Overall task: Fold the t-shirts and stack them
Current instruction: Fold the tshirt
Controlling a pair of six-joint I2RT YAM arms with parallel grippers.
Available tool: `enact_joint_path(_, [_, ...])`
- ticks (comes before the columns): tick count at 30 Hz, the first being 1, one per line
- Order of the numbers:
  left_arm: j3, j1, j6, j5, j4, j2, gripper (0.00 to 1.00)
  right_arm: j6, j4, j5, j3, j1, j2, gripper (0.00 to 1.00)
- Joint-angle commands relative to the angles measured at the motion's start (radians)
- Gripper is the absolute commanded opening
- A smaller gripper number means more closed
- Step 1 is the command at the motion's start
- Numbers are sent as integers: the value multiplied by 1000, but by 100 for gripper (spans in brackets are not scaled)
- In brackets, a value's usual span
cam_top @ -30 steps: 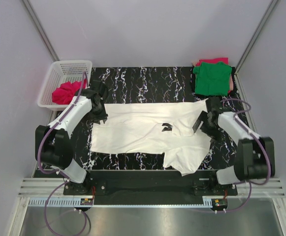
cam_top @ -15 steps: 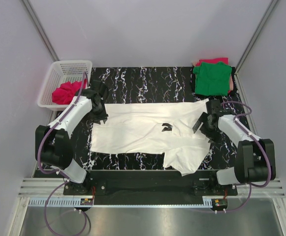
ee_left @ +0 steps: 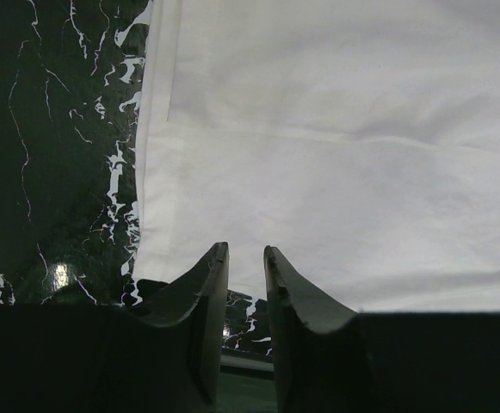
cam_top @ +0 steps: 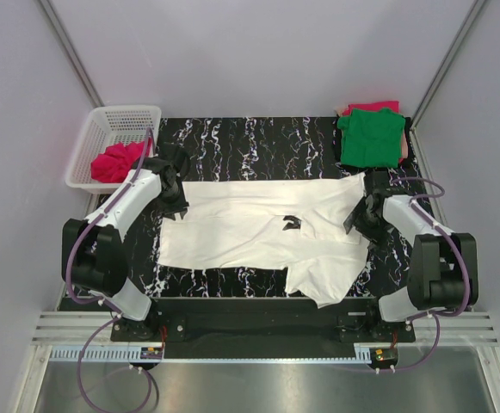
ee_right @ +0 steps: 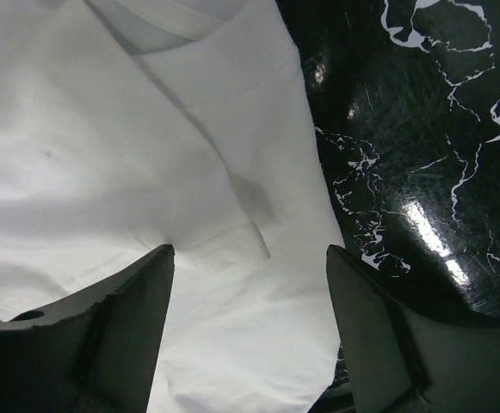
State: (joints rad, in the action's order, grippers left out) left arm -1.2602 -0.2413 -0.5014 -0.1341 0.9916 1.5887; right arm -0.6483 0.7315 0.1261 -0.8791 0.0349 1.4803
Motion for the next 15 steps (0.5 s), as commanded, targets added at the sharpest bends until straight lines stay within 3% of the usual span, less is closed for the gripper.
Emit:
enact_joint_path(1, [-10, -4, 9, 2, -22, -18, 27, 9, 11, 35, -50, -10, 12, 73])
enact_joint_path(5, [-18, -4, 4, 2, -22, -9, 27, 18, 11, 17, -52, -12, 43, 58])
enact_joint_path(10, [-25, -4, 1, 4, -22, -7, 27, 24, 20, 17, -47, -13, 41, 62])
enact_joint_path(15, [-27, -6, -5, 8, -22, -1, 27, 33, 20, 7, -44, -13, 58, 56])
